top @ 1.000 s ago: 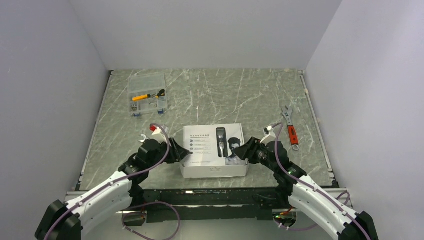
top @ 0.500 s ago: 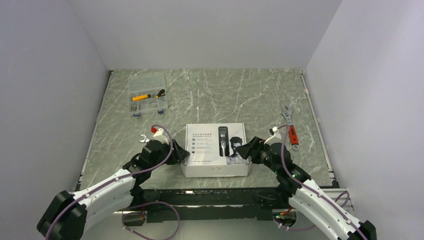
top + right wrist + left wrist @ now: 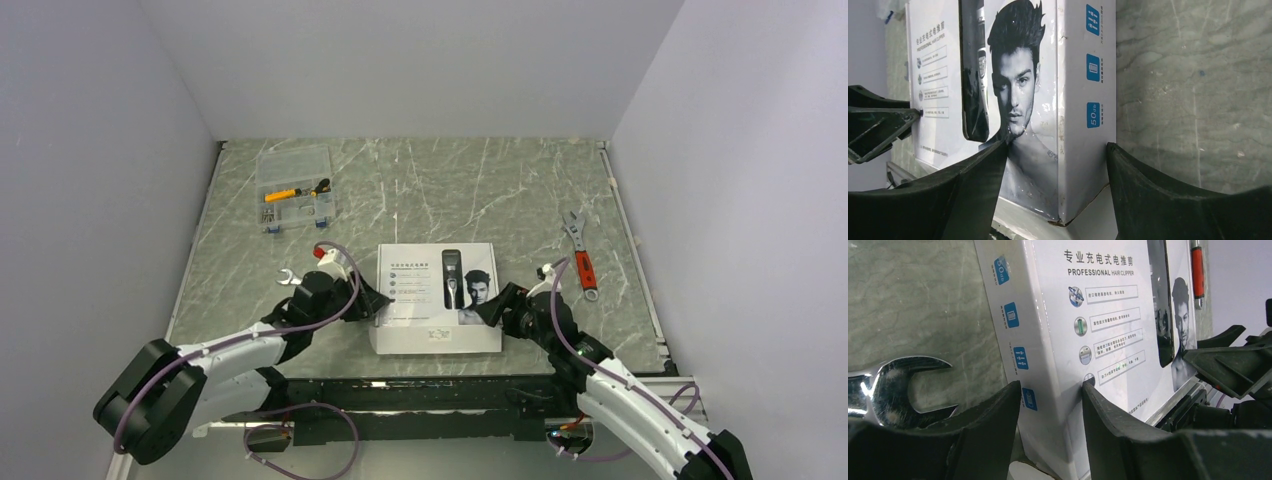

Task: Sort the hair-cutting tools
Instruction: Close the storage box at the center of the board.

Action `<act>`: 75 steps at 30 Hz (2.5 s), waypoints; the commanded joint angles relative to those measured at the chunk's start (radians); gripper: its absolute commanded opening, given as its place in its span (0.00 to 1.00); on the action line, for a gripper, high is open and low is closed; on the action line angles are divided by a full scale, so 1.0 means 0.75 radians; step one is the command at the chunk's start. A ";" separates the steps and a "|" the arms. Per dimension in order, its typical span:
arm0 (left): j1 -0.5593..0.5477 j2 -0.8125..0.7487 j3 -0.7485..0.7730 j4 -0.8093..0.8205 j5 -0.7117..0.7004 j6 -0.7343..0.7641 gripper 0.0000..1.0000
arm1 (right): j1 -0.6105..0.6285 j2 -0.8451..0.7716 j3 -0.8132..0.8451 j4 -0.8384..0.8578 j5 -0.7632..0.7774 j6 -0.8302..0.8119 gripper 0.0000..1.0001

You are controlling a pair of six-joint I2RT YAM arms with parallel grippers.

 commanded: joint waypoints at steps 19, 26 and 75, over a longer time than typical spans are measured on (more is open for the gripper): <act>0.146 0.451 0.234 0.181 0.014 0.087 0.48 | 0.006 0.499 0.034 0.723 -0.047 -0.094 0.70; 0.174 0.400 0.244 0.132 -0.001 0.072 0.58 | -0.032 0.523 0.134 0.624 -0.062 -0.189 0.77; 0.144 0.321 0.108 0.194 -0.127 -0.017 0.29 | -0.287 0.808 0.203 0.725 -0.259 -0.205 0.47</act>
